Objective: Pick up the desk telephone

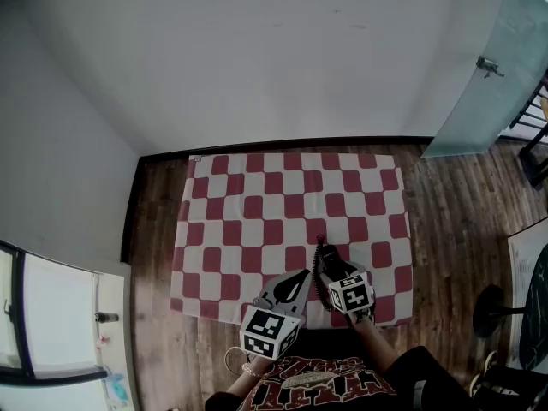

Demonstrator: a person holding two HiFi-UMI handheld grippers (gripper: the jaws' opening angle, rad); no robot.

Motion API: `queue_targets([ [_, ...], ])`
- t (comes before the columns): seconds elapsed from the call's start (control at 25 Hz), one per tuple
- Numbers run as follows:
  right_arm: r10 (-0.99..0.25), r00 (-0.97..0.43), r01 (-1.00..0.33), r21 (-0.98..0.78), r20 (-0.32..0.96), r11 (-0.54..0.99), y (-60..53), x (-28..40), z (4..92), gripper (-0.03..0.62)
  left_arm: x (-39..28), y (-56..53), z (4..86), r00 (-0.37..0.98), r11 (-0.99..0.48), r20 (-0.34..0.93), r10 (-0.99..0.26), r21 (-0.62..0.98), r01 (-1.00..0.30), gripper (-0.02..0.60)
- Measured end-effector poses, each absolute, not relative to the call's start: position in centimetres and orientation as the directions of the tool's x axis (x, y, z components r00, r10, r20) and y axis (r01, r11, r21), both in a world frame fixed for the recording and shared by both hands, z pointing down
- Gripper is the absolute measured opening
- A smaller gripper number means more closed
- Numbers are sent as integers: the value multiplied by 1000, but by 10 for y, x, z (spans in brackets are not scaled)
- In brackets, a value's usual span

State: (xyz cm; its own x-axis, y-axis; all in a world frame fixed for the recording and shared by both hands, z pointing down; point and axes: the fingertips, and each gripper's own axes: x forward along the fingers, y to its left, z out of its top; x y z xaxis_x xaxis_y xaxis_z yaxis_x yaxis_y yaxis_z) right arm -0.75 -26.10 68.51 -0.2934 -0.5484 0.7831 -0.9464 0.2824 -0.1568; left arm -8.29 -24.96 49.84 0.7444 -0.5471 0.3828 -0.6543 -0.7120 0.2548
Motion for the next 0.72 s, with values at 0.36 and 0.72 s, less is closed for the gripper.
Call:
queue_targets([
  [0.36, -549, -221, -964, -96, 806, 247, -267, -8, 698, 273, -101, -256, 501, 740, -708, 388, -549, 255, -659, 6],
  [0.72, -557, -197, -975, -101, 807, 198, -269, -7, 708, 277, -110, -260, 506, 762, -732, 399, -510, 264, -628, 6],
])
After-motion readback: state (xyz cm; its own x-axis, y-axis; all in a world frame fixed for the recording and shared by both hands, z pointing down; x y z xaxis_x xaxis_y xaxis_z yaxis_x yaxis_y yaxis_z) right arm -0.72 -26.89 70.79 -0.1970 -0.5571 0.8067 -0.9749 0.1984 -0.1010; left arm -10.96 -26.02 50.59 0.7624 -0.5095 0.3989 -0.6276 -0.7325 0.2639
